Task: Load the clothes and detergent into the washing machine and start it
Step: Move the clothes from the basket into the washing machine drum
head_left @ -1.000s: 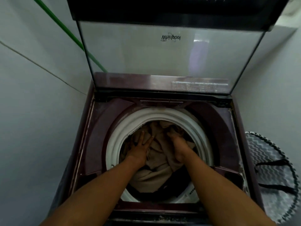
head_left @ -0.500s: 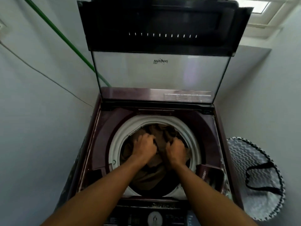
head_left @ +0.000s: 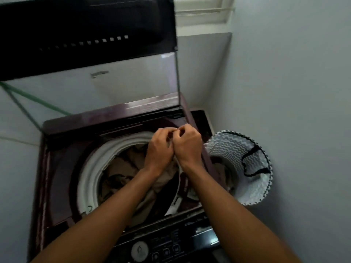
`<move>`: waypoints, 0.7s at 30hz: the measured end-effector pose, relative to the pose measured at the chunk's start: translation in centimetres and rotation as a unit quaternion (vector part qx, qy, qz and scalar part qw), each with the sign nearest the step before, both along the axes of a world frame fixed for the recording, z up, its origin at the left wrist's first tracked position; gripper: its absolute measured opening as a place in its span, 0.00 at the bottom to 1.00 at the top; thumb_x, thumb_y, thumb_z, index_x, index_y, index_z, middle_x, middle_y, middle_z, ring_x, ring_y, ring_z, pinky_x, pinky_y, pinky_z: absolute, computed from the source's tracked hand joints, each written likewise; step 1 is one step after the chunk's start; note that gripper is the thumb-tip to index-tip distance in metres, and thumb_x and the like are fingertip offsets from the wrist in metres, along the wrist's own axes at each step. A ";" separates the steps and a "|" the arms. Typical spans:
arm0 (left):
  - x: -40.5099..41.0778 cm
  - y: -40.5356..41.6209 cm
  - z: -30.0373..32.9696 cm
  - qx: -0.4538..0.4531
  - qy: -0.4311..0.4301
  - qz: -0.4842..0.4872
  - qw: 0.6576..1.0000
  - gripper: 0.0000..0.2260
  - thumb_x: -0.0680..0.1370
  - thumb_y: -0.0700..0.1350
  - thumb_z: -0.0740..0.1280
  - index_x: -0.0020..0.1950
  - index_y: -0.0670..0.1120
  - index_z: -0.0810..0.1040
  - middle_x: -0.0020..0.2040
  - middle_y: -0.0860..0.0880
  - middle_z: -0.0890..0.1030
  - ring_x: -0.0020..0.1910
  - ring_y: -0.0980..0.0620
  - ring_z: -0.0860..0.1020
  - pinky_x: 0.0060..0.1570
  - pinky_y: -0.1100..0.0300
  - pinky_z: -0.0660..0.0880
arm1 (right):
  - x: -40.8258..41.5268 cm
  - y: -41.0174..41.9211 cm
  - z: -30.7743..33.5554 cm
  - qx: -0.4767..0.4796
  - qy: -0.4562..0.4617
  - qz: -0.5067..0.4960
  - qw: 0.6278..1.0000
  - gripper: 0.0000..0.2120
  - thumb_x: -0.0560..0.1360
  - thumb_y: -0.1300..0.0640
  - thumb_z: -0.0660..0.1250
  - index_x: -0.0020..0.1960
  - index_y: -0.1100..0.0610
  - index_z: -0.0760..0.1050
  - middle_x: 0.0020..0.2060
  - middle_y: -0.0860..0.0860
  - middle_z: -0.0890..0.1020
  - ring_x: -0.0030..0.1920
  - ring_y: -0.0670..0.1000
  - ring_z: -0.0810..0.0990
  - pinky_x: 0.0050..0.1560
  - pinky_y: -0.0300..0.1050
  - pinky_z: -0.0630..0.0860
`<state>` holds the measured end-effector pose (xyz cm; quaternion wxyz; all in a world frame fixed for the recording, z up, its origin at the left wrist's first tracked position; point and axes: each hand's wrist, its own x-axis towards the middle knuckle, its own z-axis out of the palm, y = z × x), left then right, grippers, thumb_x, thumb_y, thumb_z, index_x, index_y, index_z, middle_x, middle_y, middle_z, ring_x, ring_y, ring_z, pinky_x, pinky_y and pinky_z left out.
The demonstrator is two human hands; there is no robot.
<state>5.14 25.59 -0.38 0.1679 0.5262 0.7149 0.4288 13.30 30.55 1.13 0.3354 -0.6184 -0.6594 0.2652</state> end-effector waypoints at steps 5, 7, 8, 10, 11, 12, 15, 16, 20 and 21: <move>4.4 4.3 1.0 -0.014 0.087 -0.102 0.991 0.12 0.76 0.37 0.67 0.57 0.45 0.81 0.51 0.49 0.80 0.51 0.50 0.76 0.55 0.58 0.72 | 5.9 3.4 0.0 -0.045 -0.016 -0.087 0.995 0.07 0.74 0.53 0.65 0.43 0.56 0.78 0.42 0.55 0.83 0.44 0.59 0.81 0.41 0.49 0.73; 6.3 5.6 0.8 -0.033 0.118 -0.141 0.982 0.12 0.77 0.38 0.66 0.58 0.46 0.82 0.52 0.50 0.81 0.52 0.50 0.75 0.55 0.57 0.72 | 8.4 4.5 -0.8 -0.066 -0.022 -0.099 0.993 0.07 0.74 0.54 0.64 0.44 0.57 0.78 0.42 0.55 0.83 0.44 0.59 0.80 0.41 0.48 0.71; 7.2 6.3 0.6 -0.041 0.127 -0.159 0.978 0.12 0.77 0.40 0.65 0.59 0.47 0.82 0.52 0.50 0.81 0.52 0.50 0.74 0.55 0.58 0.71 | 9.6 5.0 -1.3 -0.074 -0.021 -0.105 0.991 0.07 0.74 0.54 0.64 0.44 0.57 0.78 0.42 0.55 0.83 0.44 0.59 0.80 0.41 0.48 0.72; 8.9 7.7 -0.3 -0.057 0.144 -0.190 0.969 0.11 0.78 0.41 0.66 0.59 0.47 0.82 0.52 0.51 0.81 0.52 0.51 0.73 0.54 0.57 0.72 | 11.9 5.8 -2.4 -0.091 -0.022 -0.114 0.989 0.08 0.74 0.55 0.63 0.45 0.58 0.77 0.43 0.56 0.82 0.45 0.60 0.80 0.41 0.50 0.73; 9.6 8.3 -0.9 -0.066 0.155 -0.203 0.965 0.11 0.77 0.41 0.66 0.58 0.48 0.82 0.52 0.51 0.80 0.51 0.50 0.73 0.54 0.55 0.72 | 12.9 6.0 -2.9 -0.101 -0.028 -0.116 0.988 0.08 0.74 0.55 0.62 0.45 0.59 0.77 0.44 0.56 0.82 0.45 0.60 0.80 0.41 0.51 0.73; 10.4 9.1 -1.5 -0.078 0.169 -0.217 0.958 0.11 0.77 0.41 0.66 0.58 0.48 0.82 0.53 0.51 0.80 0.51 0.49 0.73 0.54 0.53 0.73 | 14.0 6.5 -3.5 -0.111 -0.034 -0.120 0.986 0.08 0.75 0.55 0.62 0.46 0.59 0.77 0.45 0.57 0.82 0.45 0.60 0.80 0.40 0.50 0.72; 12.7 11.3 -3.3 -0.153 0.203 -0.260 0.932 0.13 0.76 0.44 0.67 0.60 0.51 0.80 0.56 0.49 0.78 0.55 0.47 0.73 0.57 0.50 0.73 | 17.3 7.6 -5.6 -0.143 -0.053 -0.125 0.980 0.10 0.75 0.56 0.62 0.49 0.62 0.76 0.48 0.59 0.82 0.47 0.61 0.80 0.39 0.47 0.68; 13.2 11.8 -3.9 -0.181 0.207 -0.272 0.922 0.14 0.76 0.44 0.67 0.61 0.51 0.79 0.58 0.49 0.78 0.56 0.46 0.72 0.58 0.49 0.73 | 18.3 7.9 -6.4 -0.156 -0.059 -0.124 0.978 0.10 0.75 0.56 0.62 0.49 0.62 0.76 0.48 0.59 0.81 0.48 0.61 0.80 0.40 0.47 0.67; 15.6 14.6 -7.6 -0.284 0.188 -0.298 0.892 0.14 0.75 0.44 0.67 0.61 0.49 0.79 0.59 0.46 0.77 0.60 0.45 0.74 0.61 0.49 0.74 | 22.2 9.7 -11.1 -0.222 -0.061 -0.091 0.969 0.07 0.74 0.56 0.65 0.48 0.60 0.77 0.48 0.57 0.82 0.48 0.59 0.79 0.44 0.47 0.73; 15.9 15.0 -8.7 -0.311 0.180 -0.294 0.886 0.14 0.75 0.43 0.67 0.61 0.48 0.79 0.59 0.45 0.78 0.60 0.45 0.74 0.61 0.50 0.73 | 23.0 10.2 -12.5 -0.243 -0.054 -0.073 0.966 0.07 0.74 0.57 0.65 0.48 0.59 0.77 0.48 0.56 0.82 0.49 0.59 0.79 0.46 0.48 0.75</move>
